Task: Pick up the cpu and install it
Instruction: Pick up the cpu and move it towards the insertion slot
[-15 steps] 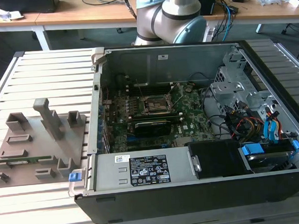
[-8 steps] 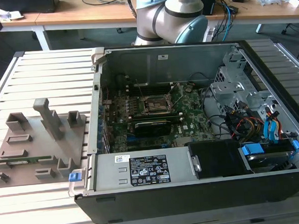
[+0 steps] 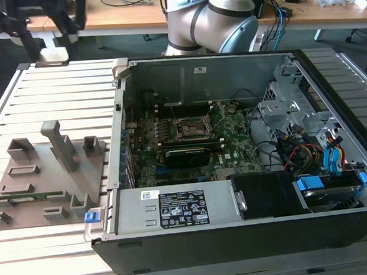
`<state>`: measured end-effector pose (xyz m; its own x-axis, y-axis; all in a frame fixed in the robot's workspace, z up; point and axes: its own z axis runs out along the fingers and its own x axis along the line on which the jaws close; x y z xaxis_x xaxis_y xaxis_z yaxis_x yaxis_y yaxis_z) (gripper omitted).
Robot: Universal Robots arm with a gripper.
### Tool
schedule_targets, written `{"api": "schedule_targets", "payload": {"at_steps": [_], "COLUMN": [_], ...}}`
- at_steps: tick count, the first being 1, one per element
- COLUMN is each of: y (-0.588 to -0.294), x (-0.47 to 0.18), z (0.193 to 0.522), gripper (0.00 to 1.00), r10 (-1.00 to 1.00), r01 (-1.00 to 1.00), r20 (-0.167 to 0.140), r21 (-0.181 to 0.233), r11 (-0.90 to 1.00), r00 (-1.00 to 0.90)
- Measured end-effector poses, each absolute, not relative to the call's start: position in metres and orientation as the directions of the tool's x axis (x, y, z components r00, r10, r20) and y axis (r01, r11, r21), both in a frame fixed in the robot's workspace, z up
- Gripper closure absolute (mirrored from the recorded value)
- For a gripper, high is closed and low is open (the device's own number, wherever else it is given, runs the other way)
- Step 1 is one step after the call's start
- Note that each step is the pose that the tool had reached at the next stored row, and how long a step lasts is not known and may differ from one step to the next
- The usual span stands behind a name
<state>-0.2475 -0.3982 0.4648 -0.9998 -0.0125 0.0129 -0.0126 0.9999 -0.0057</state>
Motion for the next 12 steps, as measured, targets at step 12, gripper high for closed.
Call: {"api": "schedule_targets", "payload": {"at_steps": [12], "y": [-0.396], "x": [-0.155], "z": [0.428], "gripper": [0.45], "r10": [-0.013], "r01": [-0.013], "r20": [0.014], "r21": [-0.006], "r11": [1.000], "r00": [-1.000]}}
